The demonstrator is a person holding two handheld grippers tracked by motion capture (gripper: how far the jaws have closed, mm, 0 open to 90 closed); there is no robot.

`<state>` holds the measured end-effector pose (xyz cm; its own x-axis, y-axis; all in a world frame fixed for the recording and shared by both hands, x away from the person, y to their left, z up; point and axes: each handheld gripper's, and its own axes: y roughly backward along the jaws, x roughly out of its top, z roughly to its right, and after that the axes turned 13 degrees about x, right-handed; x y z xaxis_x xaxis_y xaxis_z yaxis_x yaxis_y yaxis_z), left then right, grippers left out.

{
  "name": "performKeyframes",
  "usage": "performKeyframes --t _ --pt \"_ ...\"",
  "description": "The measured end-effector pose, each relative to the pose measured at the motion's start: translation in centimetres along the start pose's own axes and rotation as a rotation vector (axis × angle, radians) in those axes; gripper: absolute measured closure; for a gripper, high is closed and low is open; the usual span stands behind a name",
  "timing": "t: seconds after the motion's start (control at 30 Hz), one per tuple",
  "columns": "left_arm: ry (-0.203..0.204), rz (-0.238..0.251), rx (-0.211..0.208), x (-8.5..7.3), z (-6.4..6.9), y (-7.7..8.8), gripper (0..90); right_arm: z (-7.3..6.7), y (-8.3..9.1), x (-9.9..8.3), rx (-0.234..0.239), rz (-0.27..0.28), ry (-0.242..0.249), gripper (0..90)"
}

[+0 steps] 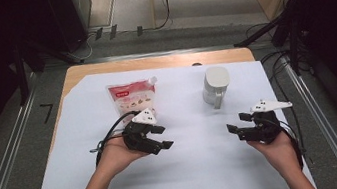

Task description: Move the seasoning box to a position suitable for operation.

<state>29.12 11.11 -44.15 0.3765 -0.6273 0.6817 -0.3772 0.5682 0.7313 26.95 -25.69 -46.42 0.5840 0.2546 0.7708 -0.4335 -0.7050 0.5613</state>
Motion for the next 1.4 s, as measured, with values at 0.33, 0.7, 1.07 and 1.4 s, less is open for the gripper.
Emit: performKeyframes --t 0.33,0.7,1.07,1.4 --pt "0.027 0.016 -0.024 0.0 -0.2 0.3 39.8 -0.2 -0.3 0.1 0.009 -0.016 0.000 35.4" --pt "0.023 0.010 -0.026 0.0 -0.2 0.3 39.1 -0.2 -0.6 0.0 0.015 -0.035 0.016 35.1" --pt "0.032 0.015 -0.037 -0.1 -0.6 0.1 39.1 -0.2 -0.7 0.5 0.010 -0.015 0.006 34.8" --pt "0.031 0.046 -0.036 -0.1 -0.5 0.4 39.1 -0.4 -0.9 3.4 0.005 -0.004 0.019 34.1"
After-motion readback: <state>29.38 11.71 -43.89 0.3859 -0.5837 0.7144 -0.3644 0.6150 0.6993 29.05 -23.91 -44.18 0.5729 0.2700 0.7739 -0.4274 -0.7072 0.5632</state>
